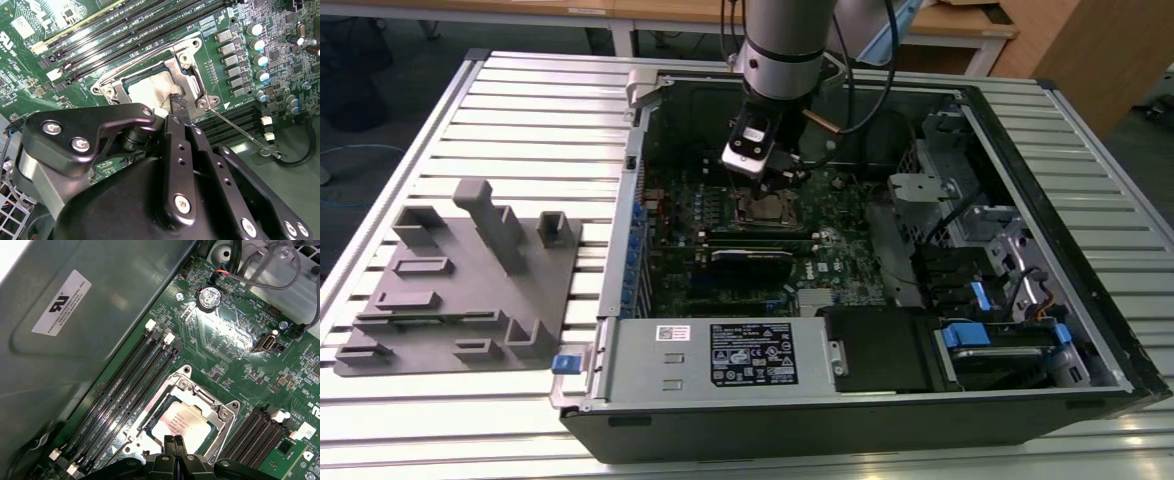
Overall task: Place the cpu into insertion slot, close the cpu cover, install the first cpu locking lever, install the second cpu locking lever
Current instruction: 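Close the cpu cover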
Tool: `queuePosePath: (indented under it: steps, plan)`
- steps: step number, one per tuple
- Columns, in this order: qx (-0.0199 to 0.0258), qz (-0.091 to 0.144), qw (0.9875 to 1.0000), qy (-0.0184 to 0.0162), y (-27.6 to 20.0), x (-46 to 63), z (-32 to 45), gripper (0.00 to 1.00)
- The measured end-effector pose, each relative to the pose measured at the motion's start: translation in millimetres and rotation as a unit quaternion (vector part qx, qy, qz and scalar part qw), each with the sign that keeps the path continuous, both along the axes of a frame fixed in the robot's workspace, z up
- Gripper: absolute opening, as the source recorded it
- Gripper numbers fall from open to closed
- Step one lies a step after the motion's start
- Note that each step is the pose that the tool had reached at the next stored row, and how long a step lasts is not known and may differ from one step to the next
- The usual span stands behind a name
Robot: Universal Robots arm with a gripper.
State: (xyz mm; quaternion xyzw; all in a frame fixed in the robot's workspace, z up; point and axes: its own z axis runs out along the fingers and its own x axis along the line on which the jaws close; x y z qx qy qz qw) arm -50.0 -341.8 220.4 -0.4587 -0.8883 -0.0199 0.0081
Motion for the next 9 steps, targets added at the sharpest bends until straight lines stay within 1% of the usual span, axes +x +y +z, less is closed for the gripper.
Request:
queuePosePath:
  steps: [9]
  plan:
    - [0.0001,0.006,1.0,0.0,0.0,0.0,0.0,0.11]
